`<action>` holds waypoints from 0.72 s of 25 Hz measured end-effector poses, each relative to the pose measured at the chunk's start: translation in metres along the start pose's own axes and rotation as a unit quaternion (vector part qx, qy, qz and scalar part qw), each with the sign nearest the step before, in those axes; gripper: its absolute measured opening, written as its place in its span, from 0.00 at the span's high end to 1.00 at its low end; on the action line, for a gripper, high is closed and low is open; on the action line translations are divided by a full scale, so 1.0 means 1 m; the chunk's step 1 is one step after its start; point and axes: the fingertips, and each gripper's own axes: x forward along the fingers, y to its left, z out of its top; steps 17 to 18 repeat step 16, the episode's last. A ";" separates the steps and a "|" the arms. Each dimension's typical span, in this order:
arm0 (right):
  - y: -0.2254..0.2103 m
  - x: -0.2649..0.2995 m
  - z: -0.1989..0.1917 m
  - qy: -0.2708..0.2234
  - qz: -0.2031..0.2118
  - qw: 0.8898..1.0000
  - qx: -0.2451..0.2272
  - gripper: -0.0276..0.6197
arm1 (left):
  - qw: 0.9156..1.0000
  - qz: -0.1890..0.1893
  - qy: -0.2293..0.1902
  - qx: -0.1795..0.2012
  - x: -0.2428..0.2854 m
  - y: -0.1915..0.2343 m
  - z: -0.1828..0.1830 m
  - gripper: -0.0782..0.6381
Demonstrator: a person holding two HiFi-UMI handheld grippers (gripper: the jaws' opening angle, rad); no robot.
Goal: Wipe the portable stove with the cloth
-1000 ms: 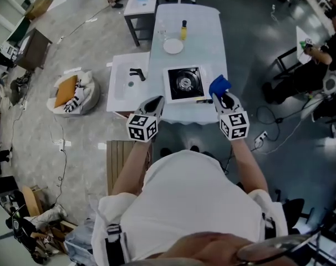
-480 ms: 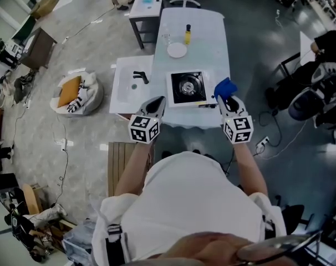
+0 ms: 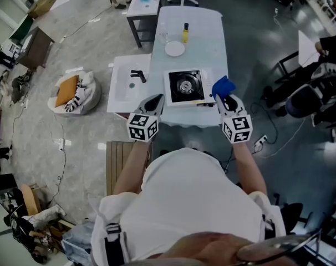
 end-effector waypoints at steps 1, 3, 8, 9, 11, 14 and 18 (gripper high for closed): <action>0.000 0.000 0.000 0.000 0.000 1.000 -0.001 0.82 | 1.000 -0.001 0.000 0.000 0.000 0.000 0.000 0.85; 0.000 -0.002 0.001 -0.001 -0.001 1.000 -0.002 0.82 | 1.000 -0.002 0.000 0.000 0.000 -0.001 -0.001 0.85; 0.001 -0.005 0.007 -0.003 -0.001 1.000 -0.004 0.82 | 1.000 -0.004 -0.002 -0.002 0.001 -0.003 0.001 0.85; 0.001 -0.006 0.007 -0.003 -0.001 1.000 -0.003 0.82 | 1.000 -0.005 -0.002 -0.002 0.001 -0.003 0.001 0.85; 0.000 -0.005 0.006 -0.003 -0.002 1.000 -0.002 0.82 | 1.000 -0.005 -0.003 -0.002 0.001 -0.002 0.002 0.85; 0.000 -0.005 0.006 -0.005 -0.001 1.000 -0.002 0.82 | 1.000 -0.006 -0.003 -0.003 0.001 -0.003 0.001 0.85; 0.001 -0.005 0.005 -0.005 0.000 1.000 -0.002 0.82 | 1.000 -0.005 -0.002 -0.004 0.002 -0.003 -0.001 0.85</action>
